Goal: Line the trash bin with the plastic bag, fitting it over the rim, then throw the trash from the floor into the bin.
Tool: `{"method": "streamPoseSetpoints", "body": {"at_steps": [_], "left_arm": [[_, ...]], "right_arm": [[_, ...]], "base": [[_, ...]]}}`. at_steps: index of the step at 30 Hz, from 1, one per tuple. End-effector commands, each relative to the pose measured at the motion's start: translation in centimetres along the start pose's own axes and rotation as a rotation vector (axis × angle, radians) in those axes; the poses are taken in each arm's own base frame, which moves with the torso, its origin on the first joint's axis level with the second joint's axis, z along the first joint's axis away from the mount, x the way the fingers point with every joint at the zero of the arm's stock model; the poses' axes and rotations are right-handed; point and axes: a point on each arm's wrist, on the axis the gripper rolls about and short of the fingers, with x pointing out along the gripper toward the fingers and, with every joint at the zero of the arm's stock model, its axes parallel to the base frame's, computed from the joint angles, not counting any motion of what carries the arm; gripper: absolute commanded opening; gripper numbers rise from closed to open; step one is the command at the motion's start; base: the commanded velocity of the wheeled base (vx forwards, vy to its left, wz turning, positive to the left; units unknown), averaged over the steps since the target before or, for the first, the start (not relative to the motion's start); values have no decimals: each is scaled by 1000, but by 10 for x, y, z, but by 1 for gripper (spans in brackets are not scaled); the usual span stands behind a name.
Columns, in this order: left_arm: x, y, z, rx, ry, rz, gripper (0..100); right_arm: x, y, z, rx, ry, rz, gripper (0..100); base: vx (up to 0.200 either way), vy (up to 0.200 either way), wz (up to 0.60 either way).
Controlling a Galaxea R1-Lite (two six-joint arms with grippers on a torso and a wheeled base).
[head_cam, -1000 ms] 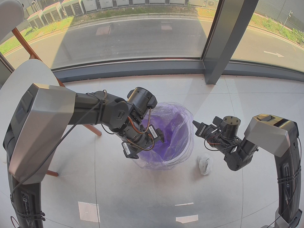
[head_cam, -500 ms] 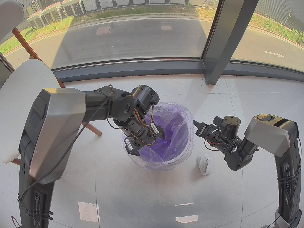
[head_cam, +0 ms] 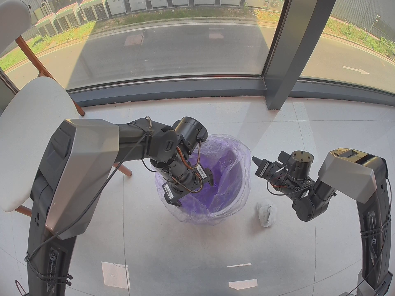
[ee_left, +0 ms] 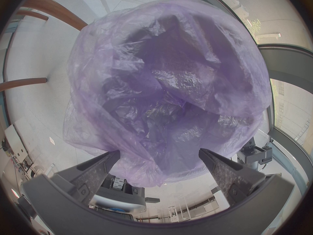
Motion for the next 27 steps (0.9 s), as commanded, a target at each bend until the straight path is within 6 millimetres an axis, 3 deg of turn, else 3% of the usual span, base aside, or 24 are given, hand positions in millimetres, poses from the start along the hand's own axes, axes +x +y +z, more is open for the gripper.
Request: {"method": "streamPoseSetpoints", "body": {"at_steps": [1, 2, 3, 20, 27], "left_arm": [[6, 2, 1, -3, 3, 8, 100], [6, 1, 1, -3, 1, 8, 100], [6, 1, 0, -2, 2, 9, 0], [0, 1, 1, -3, -1, 9, 0], [-48, 6, -6, 2, 37, 63, 0]], "right_arm": [[0, -1, -2, 0, 2, -2, 0], [0, -2, -1, -1, -9, 2, 0], [0, -3, -1, -3, -18, 4, 0], [-1, -6, 3, -1, -28, -2, 0], [-2, -9, 3, -3, -27, -10, 0]], "base": [[0, 0, 0], [0, 0, 0], [0, 0, 0], [0, 0, 0], [0, 0, 0]]}}
